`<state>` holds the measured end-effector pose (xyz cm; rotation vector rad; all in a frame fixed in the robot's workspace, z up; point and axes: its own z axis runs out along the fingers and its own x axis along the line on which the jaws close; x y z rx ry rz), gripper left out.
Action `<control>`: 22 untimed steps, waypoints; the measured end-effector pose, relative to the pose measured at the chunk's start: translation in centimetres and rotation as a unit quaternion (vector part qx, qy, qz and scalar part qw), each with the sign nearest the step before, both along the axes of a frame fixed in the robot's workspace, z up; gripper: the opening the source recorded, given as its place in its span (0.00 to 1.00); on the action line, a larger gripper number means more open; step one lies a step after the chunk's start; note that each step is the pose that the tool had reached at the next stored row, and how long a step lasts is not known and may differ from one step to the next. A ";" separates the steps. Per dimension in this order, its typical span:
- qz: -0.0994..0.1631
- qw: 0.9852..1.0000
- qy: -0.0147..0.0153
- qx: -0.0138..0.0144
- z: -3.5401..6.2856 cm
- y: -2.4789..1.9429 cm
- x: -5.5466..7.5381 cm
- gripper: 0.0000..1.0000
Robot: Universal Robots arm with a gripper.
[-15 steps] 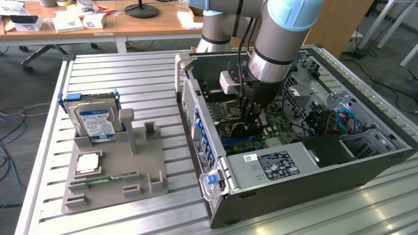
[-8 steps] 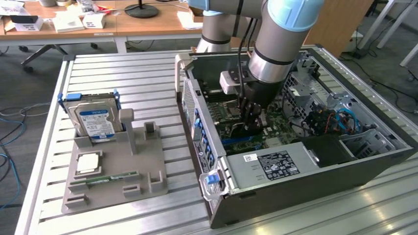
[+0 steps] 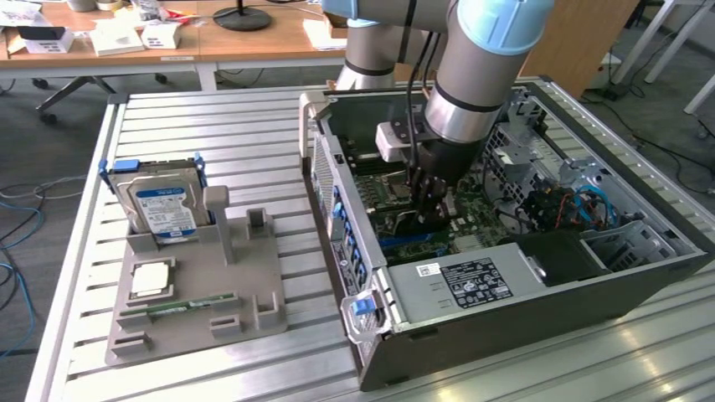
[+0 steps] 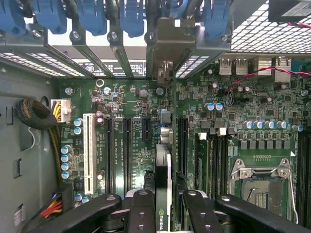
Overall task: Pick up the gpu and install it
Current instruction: 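Insert the gpu into the slot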
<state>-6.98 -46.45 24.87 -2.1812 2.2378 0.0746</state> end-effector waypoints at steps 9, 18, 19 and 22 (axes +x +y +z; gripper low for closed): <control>0.000 1.000 0.000 0.000 0.24 0.01 0.0 0.27; -0.002 1.000 0.000 0.000 0.24 -0.02 0.0 0.27; -0.002 1.000 0.000 0.000 0.23 -0.03 0.0 0.27; -0.003 1.000 0.000 0.000 0.23 -0.03 0.0 0.27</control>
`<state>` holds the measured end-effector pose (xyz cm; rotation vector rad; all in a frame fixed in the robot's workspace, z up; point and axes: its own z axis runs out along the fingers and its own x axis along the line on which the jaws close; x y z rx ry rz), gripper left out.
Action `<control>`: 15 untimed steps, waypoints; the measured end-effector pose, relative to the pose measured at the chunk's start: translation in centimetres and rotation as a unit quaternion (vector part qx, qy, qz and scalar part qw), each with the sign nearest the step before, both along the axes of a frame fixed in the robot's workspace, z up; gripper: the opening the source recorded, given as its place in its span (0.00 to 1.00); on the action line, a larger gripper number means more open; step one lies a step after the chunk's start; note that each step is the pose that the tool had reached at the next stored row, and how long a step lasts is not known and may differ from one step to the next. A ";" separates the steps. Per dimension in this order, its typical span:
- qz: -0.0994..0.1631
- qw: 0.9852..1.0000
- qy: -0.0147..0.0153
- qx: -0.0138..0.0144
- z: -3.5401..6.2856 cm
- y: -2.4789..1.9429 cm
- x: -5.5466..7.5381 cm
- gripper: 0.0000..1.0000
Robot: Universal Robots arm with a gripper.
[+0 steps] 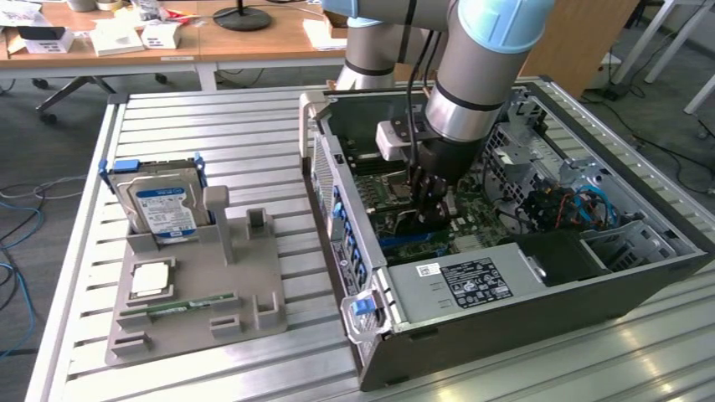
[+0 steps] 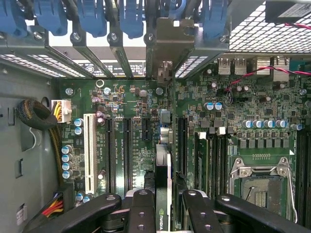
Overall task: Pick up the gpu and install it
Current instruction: 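Insert the gpu into the slot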
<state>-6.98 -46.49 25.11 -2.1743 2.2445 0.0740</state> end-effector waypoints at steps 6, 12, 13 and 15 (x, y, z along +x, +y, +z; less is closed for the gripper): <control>0.000 1.000 0.000 -0.001 -0.19 -0.01 0.0 0.27; 0.000 1.000 0.000 -0.001 -0.22 0.00 -0.1 0.27; 0.000 1.000 0.000 -0.001 -0.22 0.00 -0.1 0.27; 0.000 1.000 0.000 -0.001 -0.28 0.00 -0.1 0.27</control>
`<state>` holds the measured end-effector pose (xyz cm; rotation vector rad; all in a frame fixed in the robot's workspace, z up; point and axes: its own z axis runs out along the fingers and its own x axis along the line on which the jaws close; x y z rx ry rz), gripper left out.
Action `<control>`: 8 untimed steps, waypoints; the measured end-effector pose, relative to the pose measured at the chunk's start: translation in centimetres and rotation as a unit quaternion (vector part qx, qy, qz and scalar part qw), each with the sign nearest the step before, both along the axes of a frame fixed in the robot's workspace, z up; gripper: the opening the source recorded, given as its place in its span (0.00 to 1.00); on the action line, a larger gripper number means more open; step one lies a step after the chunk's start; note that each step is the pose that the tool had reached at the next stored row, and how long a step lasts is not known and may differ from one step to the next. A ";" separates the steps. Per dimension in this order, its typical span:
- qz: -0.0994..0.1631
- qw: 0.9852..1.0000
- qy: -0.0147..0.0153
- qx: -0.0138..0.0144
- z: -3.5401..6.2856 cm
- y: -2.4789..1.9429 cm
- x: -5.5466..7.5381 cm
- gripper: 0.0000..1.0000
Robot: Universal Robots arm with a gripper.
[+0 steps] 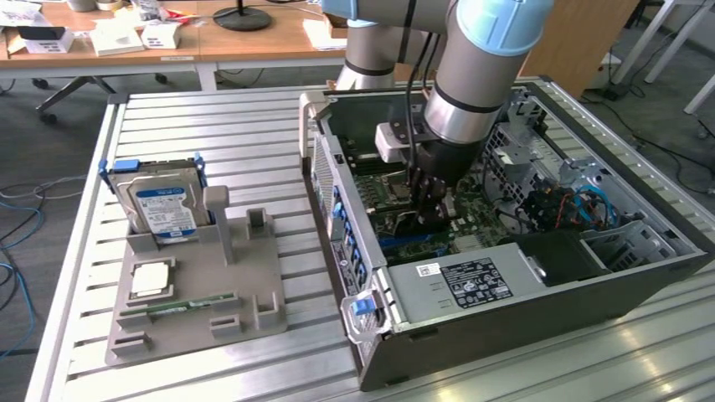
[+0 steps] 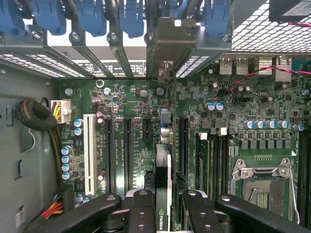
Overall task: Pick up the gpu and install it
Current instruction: 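Insert the gpu into the slot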
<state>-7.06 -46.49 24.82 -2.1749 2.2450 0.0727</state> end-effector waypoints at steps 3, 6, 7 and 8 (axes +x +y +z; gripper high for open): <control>0.000 1.000 0.000 0.000 -0.03 0.00 0.0 0.27; 0.000 1.000 0.000 0.000 -0.04 0.00 0.0 0.27; 0.000 1.000 0.000 0.000 -0.03 0.00 0.0 0.27; 0.000 1.000 0.000 0.000 -0.04 0.00 0.0 0.27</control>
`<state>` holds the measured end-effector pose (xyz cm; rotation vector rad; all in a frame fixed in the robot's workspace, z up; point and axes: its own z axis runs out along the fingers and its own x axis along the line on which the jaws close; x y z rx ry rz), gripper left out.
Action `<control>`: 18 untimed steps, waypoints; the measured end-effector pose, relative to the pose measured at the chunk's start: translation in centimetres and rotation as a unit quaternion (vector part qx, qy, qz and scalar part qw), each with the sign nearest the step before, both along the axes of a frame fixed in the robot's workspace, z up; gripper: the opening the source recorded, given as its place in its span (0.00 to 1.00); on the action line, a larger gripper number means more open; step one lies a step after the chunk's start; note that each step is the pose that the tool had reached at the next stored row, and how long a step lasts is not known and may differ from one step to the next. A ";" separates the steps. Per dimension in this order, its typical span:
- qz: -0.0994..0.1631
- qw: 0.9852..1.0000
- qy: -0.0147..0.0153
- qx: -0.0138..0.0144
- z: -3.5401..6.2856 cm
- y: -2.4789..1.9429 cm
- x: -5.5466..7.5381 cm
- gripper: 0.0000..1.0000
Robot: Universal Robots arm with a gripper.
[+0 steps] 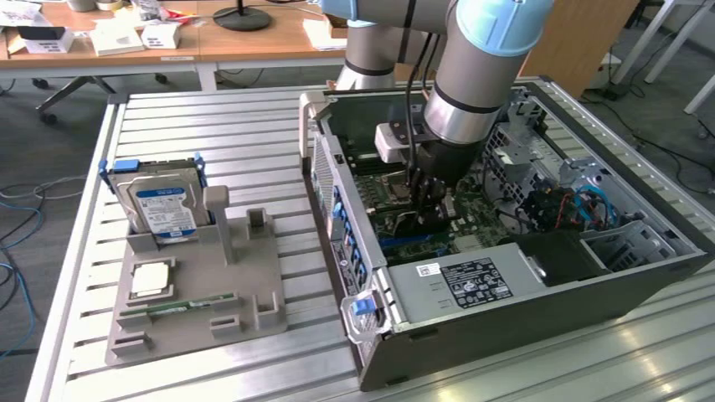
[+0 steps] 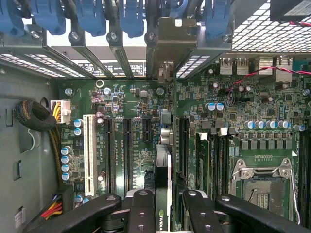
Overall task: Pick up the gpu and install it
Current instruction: 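Insert the gpu into the slot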
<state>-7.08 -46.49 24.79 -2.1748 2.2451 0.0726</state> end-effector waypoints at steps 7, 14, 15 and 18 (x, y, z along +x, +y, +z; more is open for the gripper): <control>0.000 1.000 0.000 0.000 -0.16 0.00 0.0 0.27; 0.000 1.000 0.000 0.000 -0.32 -0.01 0.0 0.27; 0.000 1.000 0.000 0.000 -0.32 -0.01 0.0 0.27; 0.000 1.000 0.000 0.000 -0.34 0.00 0.0 0.27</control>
